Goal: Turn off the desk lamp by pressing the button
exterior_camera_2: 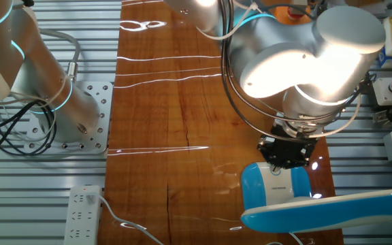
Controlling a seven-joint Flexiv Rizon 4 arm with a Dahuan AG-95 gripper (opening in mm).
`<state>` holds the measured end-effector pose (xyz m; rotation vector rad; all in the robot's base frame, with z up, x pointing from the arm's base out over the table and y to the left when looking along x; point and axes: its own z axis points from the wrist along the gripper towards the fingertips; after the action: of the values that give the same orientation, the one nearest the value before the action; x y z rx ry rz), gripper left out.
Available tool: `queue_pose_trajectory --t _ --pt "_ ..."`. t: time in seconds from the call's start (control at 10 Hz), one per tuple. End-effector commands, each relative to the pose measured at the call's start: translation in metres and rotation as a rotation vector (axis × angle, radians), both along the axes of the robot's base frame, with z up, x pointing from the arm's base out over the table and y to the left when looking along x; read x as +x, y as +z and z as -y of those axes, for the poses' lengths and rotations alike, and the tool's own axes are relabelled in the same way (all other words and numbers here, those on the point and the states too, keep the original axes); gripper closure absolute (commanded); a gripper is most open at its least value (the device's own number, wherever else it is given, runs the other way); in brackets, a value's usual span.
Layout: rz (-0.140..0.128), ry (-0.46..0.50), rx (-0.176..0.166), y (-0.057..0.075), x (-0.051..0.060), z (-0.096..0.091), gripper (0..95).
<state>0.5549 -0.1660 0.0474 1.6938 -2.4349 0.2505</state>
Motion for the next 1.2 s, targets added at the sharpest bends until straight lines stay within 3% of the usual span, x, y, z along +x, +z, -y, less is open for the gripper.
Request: queue_pose_trajectory --t 0.1,0.6,1.2 --pt "0.004 0.011 -0.003 -0.003 0.000 0.002 95.0" --pt "0.001 0.042 0.011 0.001 0.010 0.002 95.0" --pt "-0.013 0.130 0.039 0.001 0.010 0.002 95.0"
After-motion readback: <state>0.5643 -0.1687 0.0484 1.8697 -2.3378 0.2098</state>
